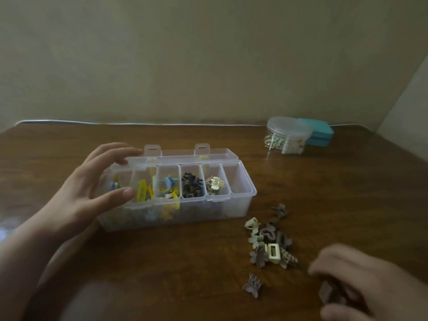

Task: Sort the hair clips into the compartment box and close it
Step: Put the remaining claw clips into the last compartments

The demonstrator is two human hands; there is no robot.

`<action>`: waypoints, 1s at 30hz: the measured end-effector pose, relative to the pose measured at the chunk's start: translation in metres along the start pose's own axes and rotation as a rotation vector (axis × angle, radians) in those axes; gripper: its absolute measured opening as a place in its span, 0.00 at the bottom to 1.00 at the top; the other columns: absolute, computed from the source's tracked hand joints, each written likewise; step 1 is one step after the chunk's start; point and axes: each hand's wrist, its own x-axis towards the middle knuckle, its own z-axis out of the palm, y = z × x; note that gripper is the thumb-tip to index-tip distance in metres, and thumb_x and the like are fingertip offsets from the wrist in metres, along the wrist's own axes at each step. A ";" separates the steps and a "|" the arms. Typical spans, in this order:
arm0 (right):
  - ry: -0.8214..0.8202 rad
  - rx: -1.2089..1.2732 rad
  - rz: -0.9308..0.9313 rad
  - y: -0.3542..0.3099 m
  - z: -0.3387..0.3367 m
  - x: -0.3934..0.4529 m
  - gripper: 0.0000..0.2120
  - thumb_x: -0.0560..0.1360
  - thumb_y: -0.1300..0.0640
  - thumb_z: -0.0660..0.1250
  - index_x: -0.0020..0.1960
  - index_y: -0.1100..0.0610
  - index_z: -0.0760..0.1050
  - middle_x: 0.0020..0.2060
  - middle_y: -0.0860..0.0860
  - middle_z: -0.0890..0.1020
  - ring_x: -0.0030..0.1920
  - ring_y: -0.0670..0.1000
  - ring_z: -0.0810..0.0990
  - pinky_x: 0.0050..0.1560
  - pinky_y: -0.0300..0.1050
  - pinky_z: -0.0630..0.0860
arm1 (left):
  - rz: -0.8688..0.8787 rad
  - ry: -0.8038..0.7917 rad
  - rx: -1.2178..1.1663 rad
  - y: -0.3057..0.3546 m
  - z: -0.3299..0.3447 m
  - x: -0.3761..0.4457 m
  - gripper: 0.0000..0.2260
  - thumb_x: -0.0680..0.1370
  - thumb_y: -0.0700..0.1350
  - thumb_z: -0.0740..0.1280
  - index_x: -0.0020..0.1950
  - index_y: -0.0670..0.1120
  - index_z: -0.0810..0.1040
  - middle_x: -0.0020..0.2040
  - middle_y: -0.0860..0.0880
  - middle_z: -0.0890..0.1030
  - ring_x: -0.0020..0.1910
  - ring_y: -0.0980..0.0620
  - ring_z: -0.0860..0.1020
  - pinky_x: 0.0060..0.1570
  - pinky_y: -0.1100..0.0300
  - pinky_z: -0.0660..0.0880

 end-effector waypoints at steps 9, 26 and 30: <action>0.638 0.302 -0.093 -0.024 -0.043 0.080 0.08 0.70 0.44 0.72 0.47 0.42 0.78 0.45 0.37 0.81 0.44 0.38 0.80 0.42 0.27 0.73 | 0.031 0.007 0.067 0.007 0.006 0.001 0.35 0.64 0.72 0.71 0.67 0.59 0.75 0.65 0.56 0.74 0.64 0.57 0.74 0.60 0.63 0.74; -0.163 -0.172 -0.591 -0.023 -0.016 0.088 0.13 0.73 0.37 0.67 0.57 0.38 0.77 0.53 0.33 0.76 0.59 0.40 0.63 0.56 0.37 0.64 | 0.006 -0.009 0.058 0.009 0.009 0.000 0.34 0.64 0.72 0.71 0.67 0.60 0.75 0.66 0.54 0.74 0.65 0.55 0.74 0.58 0.53 0.76; 0.144 -0.077 -0.622 -0.029 -0.013 0.093 0.05 0.74 0.46 0.71 0.48 0.45 0.82 0.44 0.38 0.81 0.52 0.43 0.72 0.54 0.41 0.68 | 0.007 -0.011 0.055 0.009 0.008 0.000 0.34 0.64 0.73 0.71 0.67 0.61 0.74 0.66 0.55 0.74 0.65 0.55 0.74 0.59 0.55 0.76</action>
